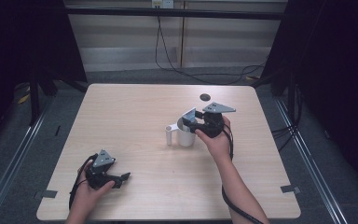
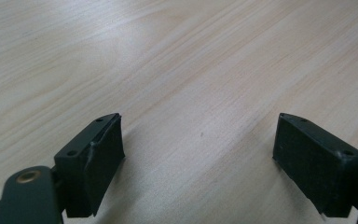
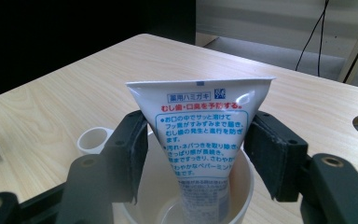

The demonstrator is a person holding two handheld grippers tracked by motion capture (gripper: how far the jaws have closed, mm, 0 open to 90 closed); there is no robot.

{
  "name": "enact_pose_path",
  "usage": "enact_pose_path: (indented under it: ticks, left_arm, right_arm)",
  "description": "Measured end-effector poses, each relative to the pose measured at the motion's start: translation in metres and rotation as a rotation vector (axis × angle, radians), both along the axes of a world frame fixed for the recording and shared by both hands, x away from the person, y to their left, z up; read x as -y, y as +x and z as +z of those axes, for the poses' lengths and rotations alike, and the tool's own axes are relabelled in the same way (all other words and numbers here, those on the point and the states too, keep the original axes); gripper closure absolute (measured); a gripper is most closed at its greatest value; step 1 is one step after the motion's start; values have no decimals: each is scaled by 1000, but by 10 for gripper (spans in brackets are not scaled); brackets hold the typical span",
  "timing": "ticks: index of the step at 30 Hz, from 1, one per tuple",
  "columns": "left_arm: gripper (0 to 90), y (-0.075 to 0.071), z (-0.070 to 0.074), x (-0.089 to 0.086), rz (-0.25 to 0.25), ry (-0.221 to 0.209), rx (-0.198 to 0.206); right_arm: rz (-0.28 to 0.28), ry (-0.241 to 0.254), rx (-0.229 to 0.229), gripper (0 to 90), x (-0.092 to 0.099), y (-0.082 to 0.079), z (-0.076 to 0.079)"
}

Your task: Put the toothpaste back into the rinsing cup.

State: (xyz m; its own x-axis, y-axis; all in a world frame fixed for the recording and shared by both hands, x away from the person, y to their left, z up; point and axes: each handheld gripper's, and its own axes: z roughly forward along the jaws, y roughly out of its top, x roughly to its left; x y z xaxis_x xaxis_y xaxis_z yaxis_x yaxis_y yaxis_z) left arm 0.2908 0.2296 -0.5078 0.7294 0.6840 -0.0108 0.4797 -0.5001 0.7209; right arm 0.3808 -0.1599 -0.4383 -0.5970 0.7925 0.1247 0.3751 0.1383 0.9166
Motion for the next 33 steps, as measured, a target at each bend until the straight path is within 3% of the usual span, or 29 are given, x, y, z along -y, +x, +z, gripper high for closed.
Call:
enact_pose_path:
  ticks: [14,24,33]
  left_arm:
    - [159,0,0,0,0,0,0]
    - [159,0,0,0,0,-1,0]
    - [159,0,0,0,0,-1,0]
  right_arm:
    - [1,-9,10,328,3,-2,1]
    - [12,-12,-8,245,5,-4,2]
    - [15,-4,-10,233,8,-5,0]
